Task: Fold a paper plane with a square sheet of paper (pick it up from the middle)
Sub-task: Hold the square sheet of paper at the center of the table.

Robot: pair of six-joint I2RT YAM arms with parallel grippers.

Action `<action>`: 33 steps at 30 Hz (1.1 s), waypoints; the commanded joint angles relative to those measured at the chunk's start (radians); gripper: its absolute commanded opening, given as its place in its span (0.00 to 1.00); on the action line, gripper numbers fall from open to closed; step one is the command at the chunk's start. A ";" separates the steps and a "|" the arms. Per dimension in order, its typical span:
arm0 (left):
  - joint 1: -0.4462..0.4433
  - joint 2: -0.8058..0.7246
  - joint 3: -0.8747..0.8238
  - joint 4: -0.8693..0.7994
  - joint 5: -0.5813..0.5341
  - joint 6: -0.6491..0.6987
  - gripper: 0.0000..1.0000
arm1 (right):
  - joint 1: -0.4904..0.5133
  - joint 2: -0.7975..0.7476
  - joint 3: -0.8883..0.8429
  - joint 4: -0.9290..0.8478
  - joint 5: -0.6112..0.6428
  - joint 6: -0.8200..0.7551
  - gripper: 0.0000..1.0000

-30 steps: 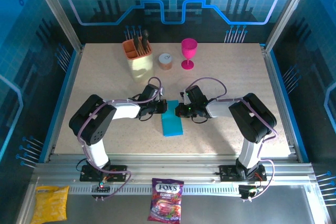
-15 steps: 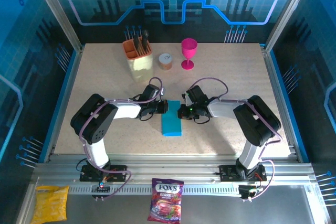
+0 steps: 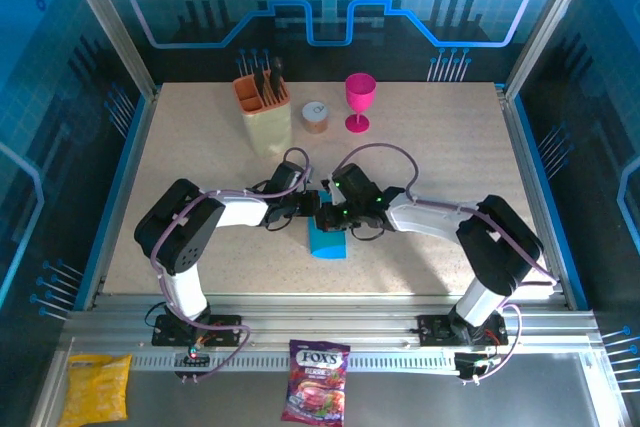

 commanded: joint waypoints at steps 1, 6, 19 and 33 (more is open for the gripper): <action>0.007 0.026 -0.021 -0.034 0.001 0.024 0.00 | 0.039 0.025 0.012 0.036 0.021 0.047 0.00; 0.007 0.030 -0.021 -0.034 0.005 0.024 0.00 | 0.069 0.085 -0.008 0.114 0.016 0.091 0.00; 0.007 0.046 -0.019 -0.029 0.012 0.024 0.00 | 0.107 0.175 -0.135 0.222 0.020 0.151 0.00; 0.007 0.052 -0.023 -0.028 0.014 0.024 0.00 | 0.157 0.172 -0.224 0.272 0.039 0.190 0.00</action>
